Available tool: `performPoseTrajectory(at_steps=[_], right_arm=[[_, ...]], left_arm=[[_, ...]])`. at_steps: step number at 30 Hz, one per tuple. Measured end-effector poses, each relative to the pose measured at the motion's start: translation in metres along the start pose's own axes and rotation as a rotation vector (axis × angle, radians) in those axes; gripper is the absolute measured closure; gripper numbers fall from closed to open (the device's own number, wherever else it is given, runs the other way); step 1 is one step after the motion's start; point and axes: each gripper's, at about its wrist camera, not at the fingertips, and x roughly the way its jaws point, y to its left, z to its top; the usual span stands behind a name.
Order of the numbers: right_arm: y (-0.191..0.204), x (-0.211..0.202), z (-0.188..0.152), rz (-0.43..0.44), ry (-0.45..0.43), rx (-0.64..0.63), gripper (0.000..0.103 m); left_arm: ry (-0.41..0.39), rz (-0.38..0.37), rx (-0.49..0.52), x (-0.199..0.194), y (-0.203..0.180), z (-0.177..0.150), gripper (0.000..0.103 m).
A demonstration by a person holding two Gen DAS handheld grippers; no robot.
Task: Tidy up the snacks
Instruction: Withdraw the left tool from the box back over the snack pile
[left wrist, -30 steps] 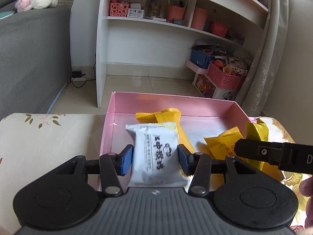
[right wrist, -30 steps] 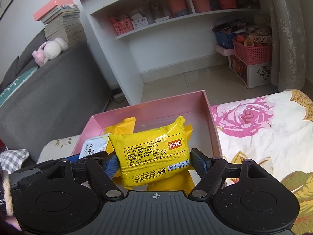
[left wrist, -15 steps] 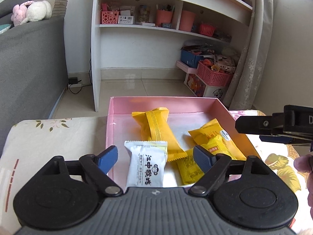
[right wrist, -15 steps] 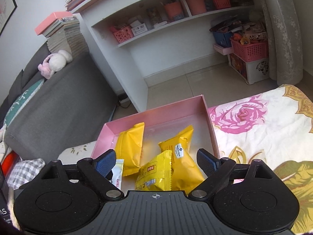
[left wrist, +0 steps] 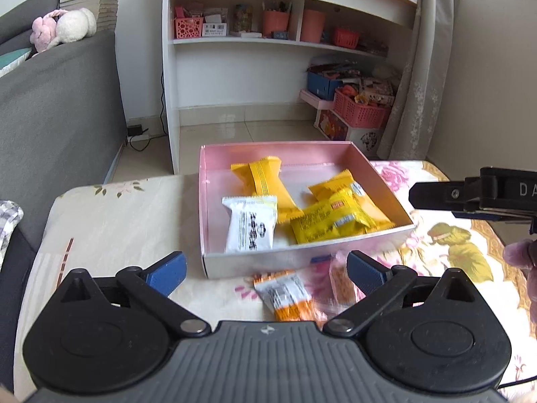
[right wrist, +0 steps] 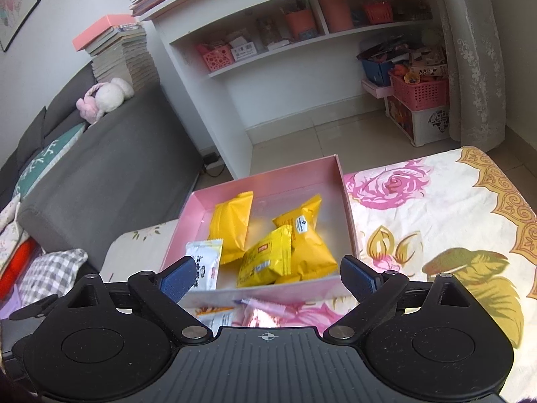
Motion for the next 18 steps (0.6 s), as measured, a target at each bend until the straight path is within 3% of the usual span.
performPoseTrajectory(at_steps=[11, 18], right_arm=[[0.001, -0.027, -0.038, 0.038, 0.009, -0.043, 0.007], [0.000, -0.037, -0.058, 0.015, 0.014, -0.135, 0.007]], left_arm=[[0.020, -0.025, 0.023, -0.031, 0.008, -0.043, 0.000], [0.062, 0.012, 0.075, -0.035, 0.014, -0.069, 0.000]])
